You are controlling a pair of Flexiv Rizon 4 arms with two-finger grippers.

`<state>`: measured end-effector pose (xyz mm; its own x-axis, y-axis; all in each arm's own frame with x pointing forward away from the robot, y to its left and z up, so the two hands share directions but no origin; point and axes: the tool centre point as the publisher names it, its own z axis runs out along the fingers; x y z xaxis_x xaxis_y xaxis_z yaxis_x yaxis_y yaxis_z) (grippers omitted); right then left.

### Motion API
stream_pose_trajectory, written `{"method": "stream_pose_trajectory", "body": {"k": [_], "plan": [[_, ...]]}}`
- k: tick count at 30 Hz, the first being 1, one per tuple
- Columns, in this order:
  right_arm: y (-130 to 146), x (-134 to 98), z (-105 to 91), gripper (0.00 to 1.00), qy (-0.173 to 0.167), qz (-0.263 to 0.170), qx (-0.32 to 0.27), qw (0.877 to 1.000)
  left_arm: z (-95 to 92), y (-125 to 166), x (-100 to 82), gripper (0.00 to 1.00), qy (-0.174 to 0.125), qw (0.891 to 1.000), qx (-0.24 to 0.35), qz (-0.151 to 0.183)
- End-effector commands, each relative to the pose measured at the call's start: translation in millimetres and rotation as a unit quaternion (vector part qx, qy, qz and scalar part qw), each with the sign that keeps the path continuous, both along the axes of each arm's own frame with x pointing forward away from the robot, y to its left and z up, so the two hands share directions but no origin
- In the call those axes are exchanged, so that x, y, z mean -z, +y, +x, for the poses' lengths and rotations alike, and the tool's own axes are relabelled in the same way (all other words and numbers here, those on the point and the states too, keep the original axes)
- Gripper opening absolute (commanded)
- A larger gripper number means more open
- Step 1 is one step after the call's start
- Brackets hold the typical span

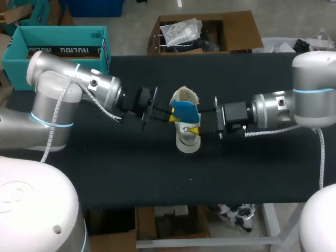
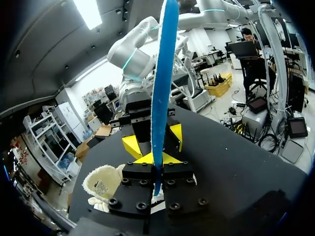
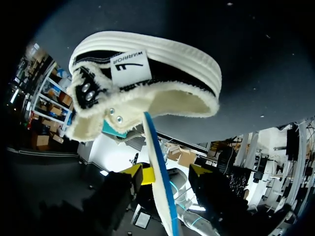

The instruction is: Open the shoe tongue, take the insole out of the shoe, put the insole back into the shoe, and pack the shoe into the shoebox

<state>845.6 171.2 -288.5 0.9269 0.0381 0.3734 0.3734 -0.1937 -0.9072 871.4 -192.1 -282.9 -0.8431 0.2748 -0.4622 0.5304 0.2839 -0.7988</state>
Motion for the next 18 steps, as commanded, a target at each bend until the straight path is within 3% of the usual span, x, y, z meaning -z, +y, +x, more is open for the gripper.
{"method": "stream_pose_trajectory", "body": {"k": [1,7,18], "plan": [[-5,-3,-10.8,0.59,0.001,-0.014,0.022,1.0,15.2,1,1.2,0.0,-0.013,0.999,0.035,0.01],[-5,4,-9.2,0.45,0.006,-0.019,0.04,0.999,23.1,7,6.5,0.0,-0.016,0.998,0.05,0.017],[-6,10,12.5,0.38,0.006,-0.018,0.046,0.999,23.5,-1,17.2,0.0,-0.007,0.995,0.101,0.021]]}}
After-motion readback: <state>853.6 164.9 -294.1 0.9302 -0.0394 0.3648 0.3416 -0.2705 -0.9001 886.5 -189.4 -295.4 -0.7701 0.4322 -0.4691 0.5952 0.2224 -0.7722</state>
